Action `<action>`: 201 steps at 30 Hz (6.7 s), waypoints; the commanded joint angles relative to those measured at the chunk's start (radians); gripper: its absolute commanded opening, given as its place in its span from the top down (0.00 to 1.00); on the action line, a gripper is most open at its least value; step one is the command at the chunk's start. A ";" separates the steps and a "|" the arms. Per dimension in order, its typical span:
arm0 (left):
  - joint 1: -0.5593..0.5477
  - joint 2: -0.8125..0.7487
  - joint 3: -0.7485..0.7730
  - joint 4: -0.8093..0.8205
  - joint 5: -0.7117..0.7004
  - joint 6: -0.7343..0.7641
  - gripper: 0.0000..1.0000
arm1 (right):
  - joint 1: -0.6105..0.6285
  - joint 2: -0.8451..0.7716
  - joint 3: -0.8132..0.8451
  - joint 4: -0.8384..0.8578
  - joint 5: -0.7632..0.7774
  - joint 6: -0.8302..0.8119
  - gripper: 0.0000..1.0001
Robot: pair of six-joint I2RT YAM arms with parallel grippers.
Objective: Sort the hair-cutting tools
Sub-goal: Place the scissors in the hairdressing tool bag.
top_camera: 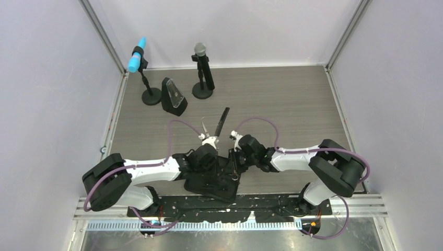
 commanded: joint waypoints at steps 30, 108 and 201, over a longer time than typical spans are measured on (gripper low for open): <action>0.026 -0.022 0.063 0.109 -0.009 0.040 1.00 | 0.019 -0.271 0.119 -0.319 0.248 -0.212 0.78; 0.017 -0.082 -0.010 0.255 0.008 0.076 1.00 | 0.065 -0.128 0.118 -0.202 -0.019 -0.304 0.82; -0.052 0.032 0.017 0.416 0.016 0.103 1.00 | -0.089 0.182 0.200 -0.059 -0.199 -0.207 0.89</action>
